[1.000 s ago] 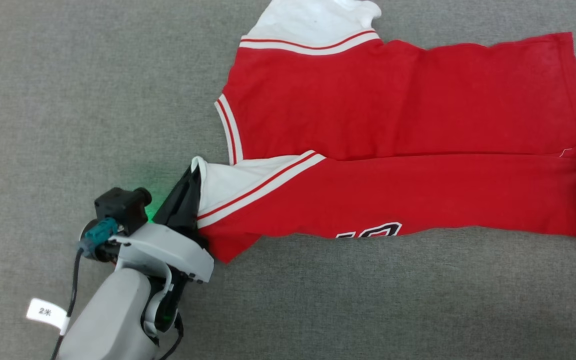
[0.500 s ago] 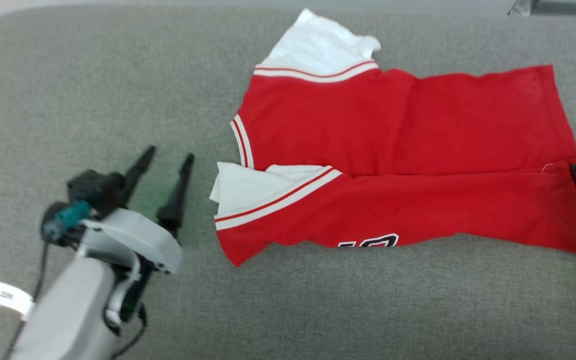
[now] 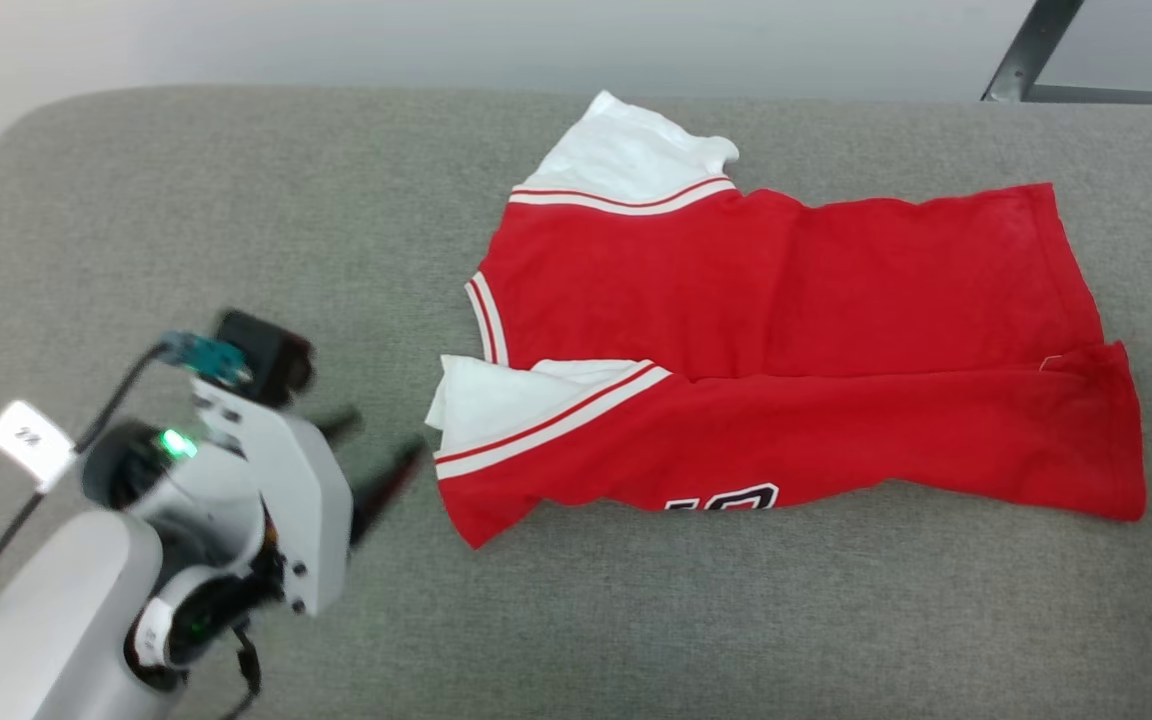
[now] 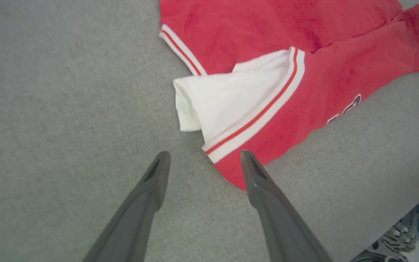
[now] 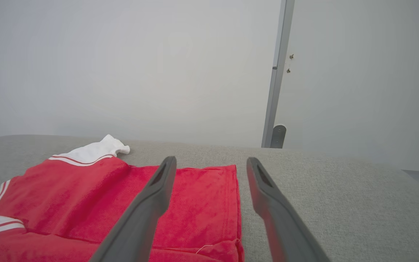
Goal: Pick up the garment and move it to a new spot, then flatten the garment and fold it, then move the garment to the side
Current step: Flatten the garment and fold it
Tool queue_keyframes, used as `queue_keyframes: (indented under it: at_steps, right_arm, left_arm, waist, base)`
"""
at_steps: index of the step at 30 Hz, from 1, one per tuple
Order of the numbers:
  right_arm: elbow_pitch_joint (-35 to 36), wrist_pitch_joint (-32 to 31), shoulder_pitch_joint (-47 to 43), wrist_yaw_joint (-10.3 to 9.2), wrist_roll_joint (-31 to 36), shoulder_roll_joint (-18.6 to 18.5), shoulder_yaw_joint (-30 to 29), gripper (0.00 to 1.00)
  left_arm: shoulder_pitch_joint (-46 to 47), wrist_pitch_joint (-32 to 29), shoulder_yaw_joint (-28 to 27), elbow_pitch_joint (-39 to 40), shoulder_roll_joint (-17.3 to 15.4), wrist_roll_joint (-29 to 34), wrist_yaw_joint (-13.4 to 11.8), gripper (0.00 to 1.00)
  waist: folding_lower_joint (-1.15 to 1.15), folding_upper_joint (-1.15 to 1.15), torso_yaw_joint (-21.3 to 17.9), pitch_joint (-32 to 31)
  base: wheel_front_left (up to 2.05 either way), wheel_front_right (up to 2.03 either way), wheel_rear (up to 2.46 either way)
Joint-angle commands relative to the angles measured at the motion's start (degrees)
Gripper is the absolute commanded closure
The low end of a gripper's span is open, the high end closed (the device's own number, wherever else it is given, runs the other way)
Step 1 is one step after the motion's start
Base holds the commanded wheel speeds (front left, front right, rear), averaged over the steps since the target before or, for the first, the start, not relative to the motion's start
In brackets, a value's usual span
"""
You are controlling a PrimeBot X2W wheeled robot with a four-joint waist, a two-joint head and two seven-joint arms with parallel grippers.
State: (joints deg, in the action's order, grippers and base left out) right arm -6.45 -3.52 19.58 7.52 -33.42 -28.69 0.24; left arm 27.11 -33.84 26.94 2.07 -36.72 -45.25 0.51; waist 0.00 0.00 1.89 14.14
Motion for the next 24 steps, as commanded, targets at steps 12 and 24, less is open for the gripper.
queue_keyframes:
  at_steps: [12, 24]
  right_arm:
    - [3.36, -2.32, 0.67, -0.06, 1.08, 2.64, -0.94, 0.0]
    - [3.59, -2.47, 1.94, -0.06, 0.64, 2.84, -1.24, 0.0]
  left_arm:
    - [-0.35, -14.01, 0.78, -0.6, 0.48, -10.89, -2.4, 0.0]
    - [2.31, -12.97, 2.89, -9.5, 4.52, -11.09, 0.27, 0.0]
  waist:
    - [0.0, 0.0, -4.23, 5.01]
    - [0.0, 0.0, -6.32, 7.38]
  base:
    - [0.0, 0.0, 0.0]
    - [0.0, 0.0, 0.0]
